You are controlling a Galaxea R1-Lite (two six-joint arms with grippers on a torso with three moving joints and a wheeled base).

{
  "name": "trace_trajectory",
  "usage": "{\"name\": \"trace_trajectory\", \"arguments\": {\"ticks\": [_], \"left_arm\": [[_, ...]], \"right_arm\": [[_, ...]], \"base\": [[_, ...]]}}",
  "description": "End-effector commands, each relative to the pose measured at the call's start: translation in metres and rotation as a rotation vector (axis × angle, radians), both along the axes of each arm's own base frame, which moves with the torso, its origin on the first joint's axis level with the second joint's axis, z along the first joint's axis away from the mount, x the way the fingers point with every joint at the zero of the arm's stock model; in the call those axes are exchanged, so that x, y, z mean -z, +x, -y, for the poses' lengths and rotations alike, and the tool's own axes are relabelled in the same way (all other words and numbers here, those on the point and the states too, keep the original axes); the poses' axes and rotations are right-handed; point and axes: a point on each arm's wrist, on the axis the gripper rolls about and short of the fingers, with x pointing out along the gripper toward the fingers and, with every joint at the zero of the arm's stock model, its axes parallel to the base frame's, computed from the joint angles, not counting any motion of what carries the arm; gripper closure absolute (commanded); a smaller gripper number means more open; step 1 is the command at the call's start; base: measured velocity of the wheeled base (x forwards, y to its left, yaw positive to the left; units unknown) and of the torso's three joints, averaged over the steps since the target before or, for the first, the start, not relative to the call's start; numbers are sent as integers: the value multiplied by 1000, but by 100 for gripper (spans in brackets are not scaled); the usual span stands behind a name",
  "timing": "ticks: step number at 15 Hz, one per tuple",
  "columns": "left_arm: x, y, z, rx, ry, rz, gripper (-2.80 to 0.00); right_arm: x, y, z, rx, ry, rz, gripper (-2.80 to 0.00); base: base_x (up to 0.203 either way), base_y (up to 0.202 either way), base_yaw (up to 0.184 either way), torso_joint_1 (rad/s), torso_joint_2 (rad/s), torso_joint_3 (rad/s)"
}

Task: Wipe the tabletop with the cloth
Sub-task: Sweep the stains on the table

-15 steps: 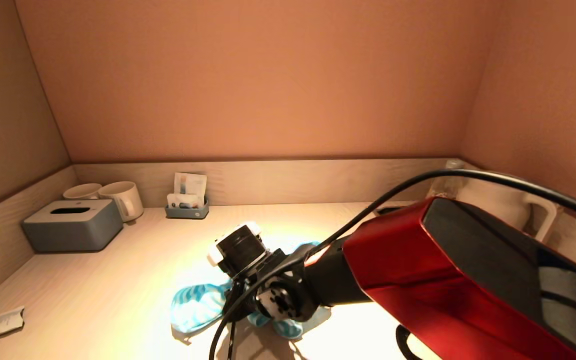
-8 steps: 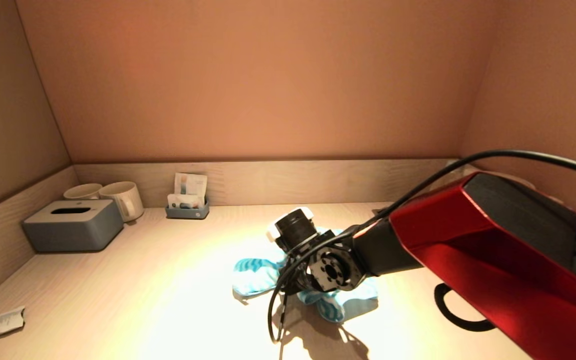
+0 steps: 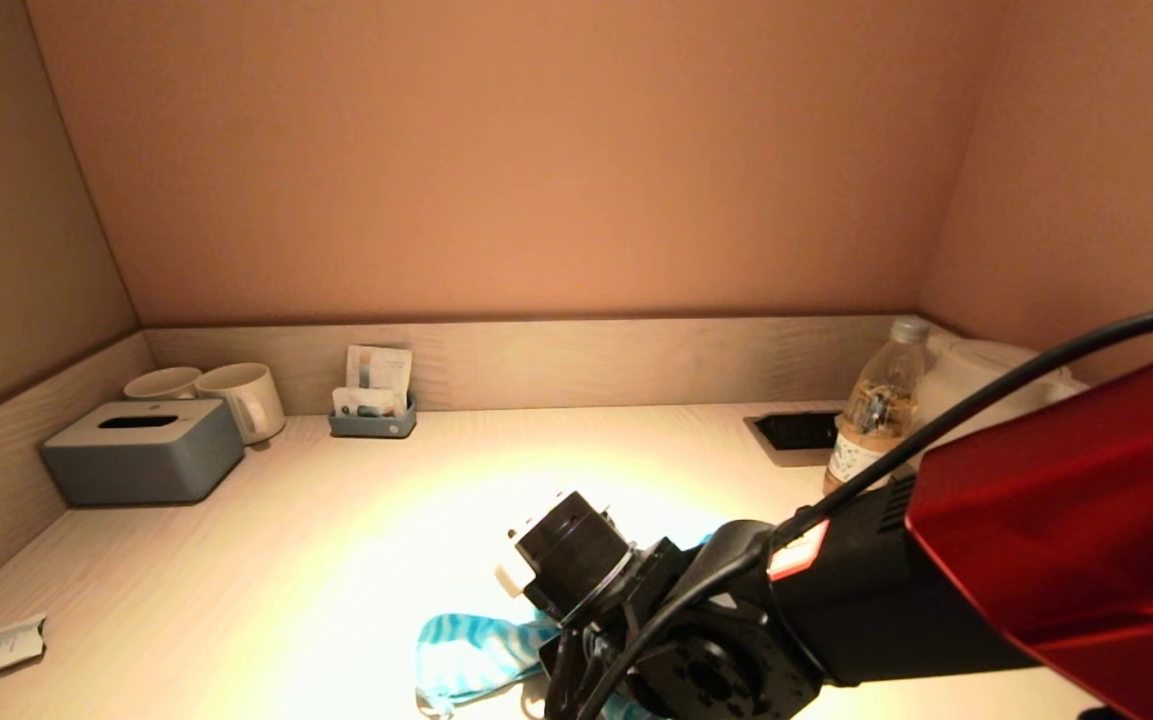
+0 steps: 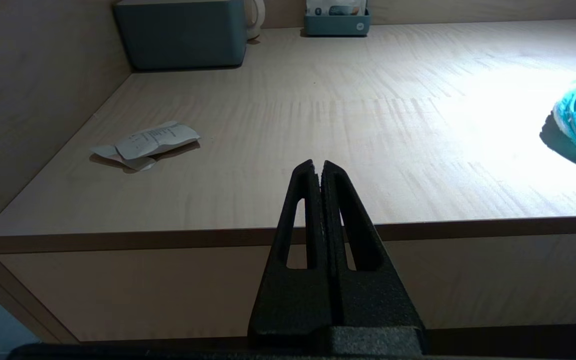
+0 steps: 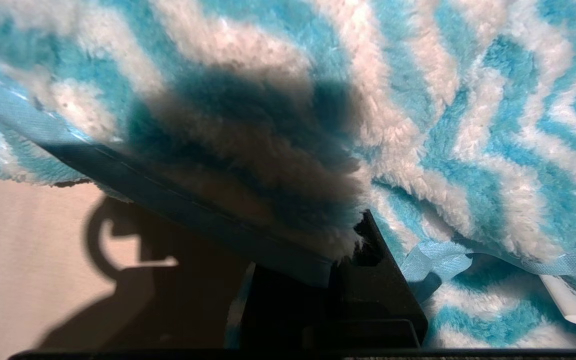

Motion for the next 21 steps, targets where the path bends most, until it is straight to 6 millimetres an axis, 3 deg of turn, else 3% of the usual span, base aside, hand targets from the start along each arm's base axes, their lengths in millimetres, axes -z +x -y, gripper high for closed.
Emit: {"name": "trace_trajectory", "arguments": {"ticks": [1,5,7,10,13,17,21], "left_arm": [[0,0,0,0,-1,0,0],[0,0,0,0,-1,0,0],[0,0,0,0,-1,0,0],[0,0,0,0,-1,0,0],[0,0,0,0,-1,0,0],[0,0,0,0,-1,0,0],[0,0,0,0,-1,0,0]], "right_arm": [[-1,-8,-12,-38,15,14,0],[7,14,-53,-53,50,48,0],[11,41,-57,6,49,88,0],[17,69,-40,92,24,84,0],[5,84,-14,180,14,113,0],[-20,71,11,219,11,136,0],[-73,53,43,272,75,225,0]], "base": [[0,0,0,0,0,0],[0,0,0,0,0,0],[0,0,0,0,0,0],[0,0,0,0,0,0],[0,0,0,0,0,0],[0,0,0,0,0,0],[0,0,0,0,0,0]]}}
